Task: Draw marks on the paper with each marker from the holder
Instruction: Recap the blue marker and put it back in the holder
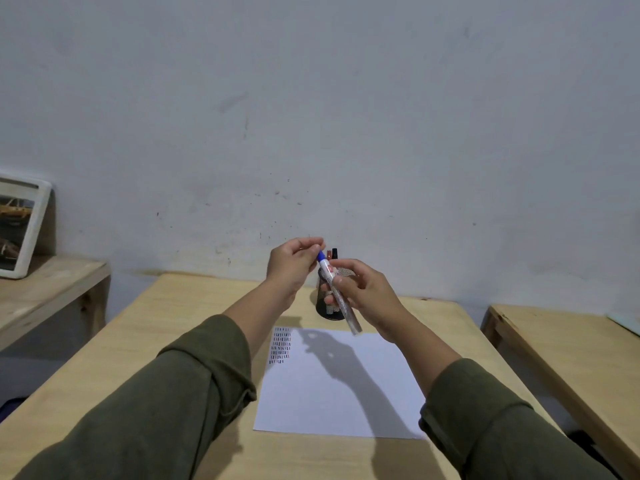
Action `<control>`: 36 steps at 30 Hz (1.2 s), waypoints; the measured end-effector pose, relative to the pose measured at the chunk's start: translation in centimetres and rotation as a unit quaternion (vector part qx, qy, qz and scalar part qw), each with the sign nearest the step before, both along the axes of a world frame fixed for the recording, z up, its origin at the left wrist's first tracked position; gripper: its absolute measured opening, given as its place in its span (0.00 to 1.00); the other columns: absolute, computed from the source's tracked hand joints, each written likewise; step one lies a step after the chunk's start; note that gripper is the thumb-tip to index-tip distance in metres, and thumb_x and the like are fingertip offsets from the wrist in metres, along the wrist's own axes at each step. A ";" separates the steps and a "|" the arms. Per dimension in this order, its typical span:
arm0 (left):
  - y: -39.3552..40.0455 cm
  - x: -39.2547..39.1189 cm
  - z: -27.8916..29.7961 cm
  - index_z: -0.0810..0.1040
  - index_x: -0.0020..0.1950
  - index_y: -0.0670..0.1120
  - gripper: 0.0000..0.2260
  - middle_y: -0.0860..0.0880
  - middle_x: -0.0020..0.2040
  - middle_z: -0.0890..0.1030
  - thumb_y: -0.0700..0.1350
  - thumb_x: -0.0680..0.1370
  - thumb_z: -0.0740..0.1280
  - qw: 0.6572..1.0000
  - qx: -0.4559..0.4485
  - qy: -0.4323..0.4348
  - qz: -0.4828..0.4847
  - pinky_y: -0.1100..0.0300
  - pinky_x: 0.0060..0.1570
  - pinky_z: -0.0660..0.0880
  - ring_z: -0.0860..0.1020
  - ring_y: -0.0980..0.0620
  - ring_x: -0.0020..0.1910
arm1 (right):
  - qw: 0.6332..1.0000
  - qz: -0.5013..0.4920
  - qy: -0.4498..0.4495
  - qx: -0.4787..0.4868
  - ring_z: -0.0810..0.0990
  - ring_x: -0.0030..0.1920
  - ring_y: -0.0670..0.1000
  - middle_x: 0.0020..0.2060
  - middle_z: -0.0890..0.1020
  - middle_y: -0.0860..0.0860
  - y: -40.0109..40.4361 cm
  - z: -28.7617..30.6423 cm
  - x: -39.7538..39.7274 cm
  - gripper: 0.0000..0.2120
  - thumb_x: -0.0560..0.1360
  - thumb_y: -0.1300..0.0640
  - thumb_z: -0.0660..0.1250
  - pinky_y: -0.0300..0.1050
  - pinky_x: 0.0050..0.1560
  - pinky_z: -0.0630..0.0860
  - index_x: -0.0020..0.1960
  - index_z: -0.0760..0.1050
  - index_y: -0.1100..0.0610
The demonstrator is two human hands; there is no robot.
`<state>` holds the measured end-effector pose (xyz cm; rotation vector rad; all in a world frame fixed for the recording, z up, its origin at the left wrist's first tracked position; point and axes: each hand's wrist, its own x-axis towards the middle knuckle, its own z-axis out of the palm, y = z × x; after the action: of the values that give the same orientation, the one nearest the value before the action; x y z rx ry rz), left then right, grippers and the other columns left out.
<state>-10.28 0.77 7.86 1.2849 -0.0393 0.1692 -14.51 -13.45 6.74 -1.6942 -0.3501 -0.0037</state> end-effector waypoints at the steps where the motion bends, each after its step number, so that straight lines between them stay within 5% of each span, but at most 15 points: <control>1: -0.3 0.2 0.1 0.79 0.56 0.39 0.09 0.48 0.46 0.81 0.36 0.77 0.64 1.000 0.012 -0.008 -0.008 0.68 0.46 0.78 0.79 0.55 0.43 | 1.000 -0.005 -0.007 -0.006 0.83 0.39 0.53 0.40 0.83 0.55 -0.2 0.0 0.5 0.15 0.78 0.63 0.62 0.46 0.45 0.80 0.64 0.71 0.55; 5: -0.6 2.5 -1.0 0.79 0.56 0.48 0.09 0.47 0.53 0.83 0.43 0.76 0.66 0.993 0.115 -0.011 0.022 0.58 0.60 0.74 0.80 0.52 0.53 | 0.995 -0.043 -0.041 -0.076 0.84 0.40 0.52 0.37 0.79 0.51 -0.9 0.6 3.2 0.27 0.76 0.64 0.64 0.43 0.45 0.80 0.70 0.64 0.43; 9: -0.6 4.8 -2.5 0.77 0.62 0.48 0.15 0.49 0.60 0.81 0.46 0.76 0.67 0.972 0.228 0.014 0.055 0.59 0.65 0.70 0.78 0.52 0.59 | 0.977 -0.111 -0.071 -0.168 0.83 0.45 0.55 0.45 0.79 0.56 -1.9 1.2 7.4 0.35 0.76 0.63 0.63 0.56 0.50 0.81 0.72 0.55 0.34; 15: -1.2 8.3 -4.1 0.69 0.70 0.47 0.22 0.47 0.69 0.73 0.48 0.77 0.65 0.923 0.382 0.024 0.026 0.54 0.69 0.66 0.71 0.48 0.68 | 0.969 -0.158 -0.073 -0.178 0.83 0.46 0.54 0.43 0.76 0.54 -2.5 2.0 13.5 0.31 0.77 0.65 0.60 0.53 0.48 0.81 0.72 0.57 0.39; 19: -1.8 10.1 -5.3 0.64 0.73 0.48 0.25 0.47 0.74 0.67 0.52 0.78 0.63 0.894 0.447 0.020 0.002 0.53 0.72 0.60 0.64 0.46 0.73 | 0.958 -0.183 -0.087 -0.203 0.79 0.43 0.54 0.45 0.78 0.58 -2.6 1.3 16.5 0.31 0.76 0.65 0.63 0.44 0.37 0.77 0.72 0.59 0.42; 25: -1.7 11.4 -7.3 0.62 0.75 0.47 0.28 0.48 0.75 0.66 0.54 0.77 0.63 0.876 0.481 0.031 -0.026 0.54 0.73 0.57 0.61 0.47 0.75 | 0.945 -0.194 -0.096 -0.244 0.78 0.42 0.52 0.41 0.79 0.57 -2.3 -1.4 18.6 0.30 0.74 0.63 0.66 0.36 0.36 0.71 0.71 0.60 0.44; 36: -1.8 11.5 -8.2 0.67 0.72 0.50 0.24 0.46 0.72 0.70 0.54 0.77 0.63 0.891 0.451 0.044 -0.023 0.56 0.69 0.61 0.64 0.47 0.73 | 0.923 -0.182 -0.081 -0.331 0.75 0.38 0.52 0.39 0.78 0.54 -2.0 -4.0 18.6 0.25 0.72 0.65 0.66 0.46 0.39 0.74 0.65 0.68 0.49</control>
<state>1.26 -0.98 -0.35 2.2216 -0.0768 0.0424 4.09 -15.50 2.70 -2.4212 -0.1545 -0.3346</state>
